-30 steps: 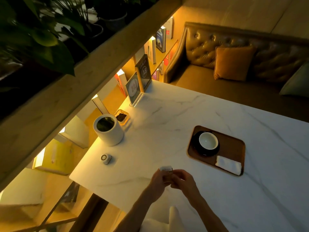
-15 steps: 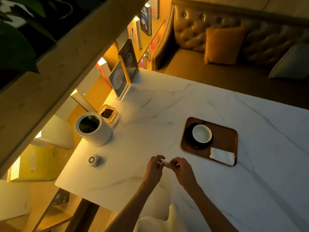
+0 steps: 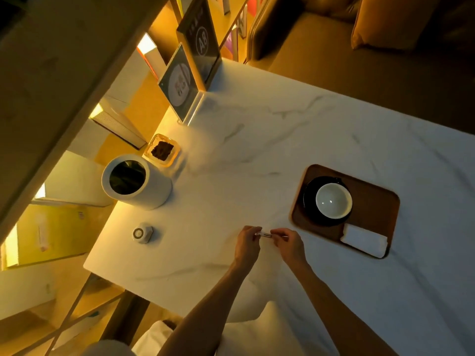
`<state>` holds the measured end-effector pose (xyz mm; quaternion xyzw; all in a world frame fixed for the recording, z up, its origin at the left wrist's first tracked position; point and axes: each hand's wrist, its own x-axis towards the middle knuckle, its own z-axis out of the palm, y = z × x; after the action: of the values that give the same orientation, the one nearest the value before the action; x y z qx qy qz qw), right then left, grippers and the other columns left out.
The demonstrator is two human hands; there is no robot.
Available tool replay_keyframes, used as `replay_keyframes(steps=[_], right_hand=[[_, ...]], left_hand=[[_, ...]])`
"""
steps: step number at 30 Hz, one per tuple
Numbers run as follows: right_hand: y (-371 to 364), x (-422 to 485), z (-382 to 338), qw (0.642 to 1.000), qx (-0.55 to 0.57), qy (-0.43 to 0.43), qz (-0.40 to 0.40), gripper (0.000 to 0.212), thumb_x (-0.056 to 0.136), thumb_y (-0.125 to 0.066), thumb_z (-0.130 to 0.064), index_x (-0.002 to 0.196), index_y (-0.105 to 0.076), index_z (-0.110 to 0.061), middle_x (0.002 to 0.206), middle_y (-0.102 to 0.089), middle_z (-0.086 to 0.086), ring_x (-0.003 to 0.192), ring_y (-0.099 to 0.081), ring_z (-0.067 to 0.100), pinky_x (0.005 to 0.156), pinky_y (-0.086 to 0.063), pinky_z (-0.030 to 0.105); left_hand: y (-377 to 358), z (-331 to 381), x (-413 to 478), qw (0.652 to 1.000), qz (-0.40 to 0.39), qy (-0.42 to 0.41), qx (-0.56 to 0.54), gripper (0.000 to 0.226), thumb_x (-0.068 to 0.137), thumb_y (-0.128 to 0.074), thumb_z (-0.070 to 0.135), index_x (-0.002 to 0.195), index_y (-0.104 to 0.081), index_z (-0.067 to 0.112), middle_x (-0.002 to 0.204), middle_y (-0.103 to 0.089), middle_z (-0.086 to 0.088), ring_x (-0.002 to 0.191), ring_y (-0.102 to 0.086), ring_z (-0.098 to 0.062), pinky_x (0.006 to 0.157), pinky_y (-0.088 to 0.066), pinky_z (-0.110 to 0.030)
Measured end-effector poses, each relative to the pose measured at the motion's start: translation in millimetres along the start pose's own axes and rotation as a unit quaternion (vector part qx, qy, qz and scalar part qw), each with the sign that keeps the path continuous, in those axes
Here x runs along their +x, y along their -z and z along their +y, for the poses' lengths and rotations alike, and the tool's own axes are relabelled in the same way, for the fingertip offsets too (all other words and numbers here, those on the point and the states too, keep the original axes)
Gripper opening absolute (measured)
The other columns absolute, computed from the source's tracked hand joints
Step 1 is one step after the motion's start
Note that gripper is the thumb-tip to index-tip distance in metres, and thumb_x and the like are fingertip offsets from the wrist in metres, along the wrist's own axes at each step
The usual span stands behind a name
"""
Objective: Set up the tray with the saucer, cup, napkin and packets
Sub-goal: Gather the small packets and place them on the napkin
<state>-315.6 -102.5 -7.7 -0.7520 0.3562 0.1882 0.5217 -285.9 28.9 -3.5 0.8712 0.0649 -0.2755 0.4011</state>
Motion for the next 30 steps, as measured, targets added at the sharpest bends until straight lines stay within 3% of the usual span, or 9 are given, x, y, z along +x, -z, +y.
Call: replay_keyframes(steps=[2, 7, 10, 12, 17, 20, 25, 27, 30], right_hand=[[-0.6, 3.0, 0.9, 1.0, 0.003, -0.005, -0.007, 0.011, 0.09, -0.061, -0.015, 0.097, -0.07, -0.017, 0.09, -0.066, -0.003, 0.083, -0.061, 0.012, 0.073, -0.048, 0.018], [0.7, 6.8, 2.7, 0.999, 0.012, -0.028, -0.021, 0.016, 0.09, -0.06, -0.013, 0.103, -0.069, -0.012, 0.102, -0.07, 0.006, 0.094, -0.064, 0.022, 0.088, -0.055, 0.035], [-0.9, 5.9, 0.7, 0.999, 0.008, -0.033, -0.017, 0.016, 0.091, -0.06, -0.014, 0.104, -0.068, -0.011, 0.104, -0.069, 0.008, 0.095, -0.062, 0.023, 0.088, -0.054, 0.035], [-2.3, 3.9, 0.4, 1.0, 0.004, -0.026, -0.017, 0.017, 0.091, -0.06, -0.015, 0.105, -0.068, -0.011, 0.106, -0.069, 0.008, 0.096, -0.061, 0.023, 0.087, -0.053, 0.035], [-4.3, -3.1, 0.8, 0.999, -0.01, -0.025, -0.028, 0.019, 0.091, -0.06, -0.014, 0.108, -0.068, -0.008, 0.112, -0.068, 0.013, 0.103, -0.061, 0.03, 0.095, -0.052, 0.045], [-3.4, -7.4, -0.4, 0.999, -0.006, -0.022, -0.032, 0.02, 0.091, -0.061, -0.016, 0.109, -0.067, -0.009, 0.111, -0.069, 0.013, 0.101, -0.062, 0.028, 0.093, -0.053, 0.042], [3.2, -18.5, -6.0, 0.999, 0.012, 0.01, -0.048, 0.03, 0.085, -0.069, -0.018, 0.112, -0.063, -0.008, 0.107, -0.067, 0.009, 0.1, -0.062, 0.025, 0.09, -0.054, 0.039], [7.0, -23.6, -10.5, 0.998, 0.02, 0.034, -0.043, 0.032, 0.083, -0.072, -0.017, 0.113, -0.063, -0.007, 0.106, -0.067, 0.007, 0.097, -0.063, 0.022, 0.088, -0.054, 0.033], [15.9, -31.2, -12.3, 0.997, 0.039, 0.065, -0.035, 0.025, 0.084, -0.071, -0.014, 0.107, -0.063, -0.012, 0.103, -0.068, 0.005, 0.094, -0.064, 0.02, 0.078, -0.052, 0.019]], left_hand=[[0.0, -2.4, 3.6, 1.0, -0.019, -0.012, 0.016, 0.03, 0.096, -0.054, 0.004, 0.125, -0.065, 0.005, 0.123, -0.062, -0.012, 0.113, -0.06, -0.024, 0.093, -0.042, -0.019], [0.7, -5.5, 7.7, 0.998, -0.05, -0.03, 0.028, 0.036, 0.097, -0.056, 0.014, 0.131, -0.06, 0.004, 0.128, -0.057, -0.012, 0.107, -0.061, -0.024, 0.093, -0.048, -0.023], [2.7, -6.2, 5.8, 0.998, -0.044, -0.026, 0.027, 0.033, 0.098, -0.055, 0.018, 0.127, -0.063, 0.005, 0.127, -0.059, -0.011, 0.11, -0.06, -0.023, 0.095, -0.048, -0.025], [4.8, -6.9, 3.5, 0.999, -0.03, -0.015, 0.017, 0.03, 0.098, -0.055, 0.017, 0.124, -0.066, 0.006, 0.125, -0.06, -0.01, 0.112, -0.059, -0.022, 0.092, -0.044, -0.02], [7.0, -7.3, -0.8, 1.0, -0.011, 0.002, 0.003, 0.025, 0.096, -0.058, 0.014, 0.118, -0.069, 0.008, 0.12, -0.063, -0.01, 0.108, -0.061, -0.021, 0.089, -0.043, -0.017], [9.6, -7.6, -1.2, 1.0, -0.003, 0.015, -0.019, 0.02, 0.094, -0.061, 0.015, 0.11, -0.071, 0.007, 0.113, -0.066, -0.01, 0.101, -0.062, -0.02, 0.088, -0.05, -0.024], [17.4, -7.4, -3.9, 0.998, -0.012, 0.016, -0.054, 0.014, 0.092, -0.064, 0.017, 0.098, -0.073, 0.007, 0.091, -0.07, -0.005, 0.081, -0.063, -0.015, 0.071, -0.051, -0.019], [22.8, -6.1, -6.3, 0.996, -0.021, 0.021, -0.087, 0.012, 0.091, -0.065, 0.016, 0.094, -0.074, 0.008, 0.081, -0.069, -0.002, 0.072, -0.064, -0.013, 0.066, -0.053, -0.019], [31.7, -1.7, -11.3, 0.992, -0.046, 0.009, -0.118, 0.012, 0.09, -0.068, 0.017, 0.094, -0.074, 0.007, 0.081, -0.071, -0.005, 0.072, -0.067, -0.016, 0.071, -0.059, -0.027]])
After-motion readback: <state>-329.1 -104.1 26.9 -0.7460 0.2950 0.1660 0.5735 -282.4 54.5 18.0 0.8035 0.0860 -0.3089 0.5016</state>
